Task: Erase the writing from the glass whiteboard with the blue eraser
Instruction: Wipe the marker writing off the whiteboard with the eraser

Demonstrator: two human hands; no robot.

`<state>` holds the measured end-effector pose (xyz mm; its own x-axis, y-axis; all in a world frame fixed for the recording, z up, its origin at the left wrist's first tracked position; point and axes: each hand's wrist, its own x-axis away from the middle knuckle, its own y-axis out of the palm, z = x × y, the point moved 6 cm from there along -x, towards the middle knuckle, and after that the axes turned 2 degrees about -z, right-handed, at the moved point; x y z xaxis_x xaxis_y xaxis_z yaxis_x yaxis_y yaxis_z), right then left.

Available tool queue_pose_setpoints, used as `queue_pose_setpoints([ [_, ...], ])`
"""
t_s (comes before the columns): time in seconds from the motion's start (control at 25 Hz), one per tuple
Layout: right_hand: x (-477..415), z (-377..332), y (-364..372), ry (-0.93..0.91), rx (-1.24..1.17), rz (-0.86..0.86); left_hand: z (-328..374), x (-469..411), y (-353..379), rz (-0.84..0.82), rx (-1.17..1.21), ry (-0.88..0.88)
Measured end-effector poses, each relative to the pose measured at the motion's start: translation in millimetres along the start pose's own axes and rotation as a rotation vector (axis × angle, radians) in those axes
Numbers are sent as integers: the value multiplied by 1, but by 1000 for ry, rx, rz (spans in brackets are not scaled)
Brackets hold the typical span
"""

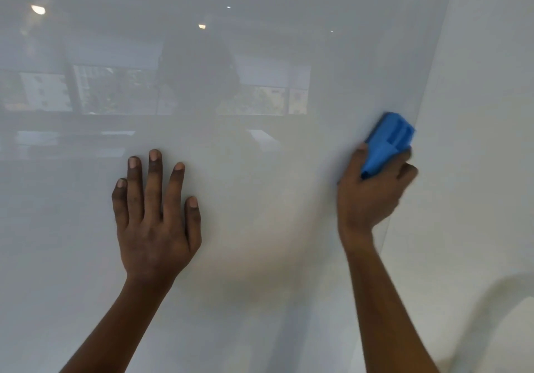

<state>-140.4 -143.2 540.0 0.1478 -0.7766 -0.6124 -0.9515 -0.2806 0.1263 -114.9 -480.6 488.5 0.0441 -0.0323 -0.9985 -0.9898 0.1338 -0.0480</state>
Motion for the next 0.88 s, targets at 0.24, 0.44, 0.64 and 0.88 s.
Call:
queue_pose_setpoints([
  [0.24, 149, -69, 15, -984, -11, -318, -3, 1, 1, -19, 10, 23],
  [0.44, 59, 12, -5, -565, 18, -85, -2, 2, 1, -6, 10, 12],
  [0.64, -44, 12, -2, 130, -105, 69, 0, 0, 2, -7, 18, 6],
  [0.88, -4, -104, 26, -244, -162, 18, 1, -1, 2, -14, 7, 8],
])
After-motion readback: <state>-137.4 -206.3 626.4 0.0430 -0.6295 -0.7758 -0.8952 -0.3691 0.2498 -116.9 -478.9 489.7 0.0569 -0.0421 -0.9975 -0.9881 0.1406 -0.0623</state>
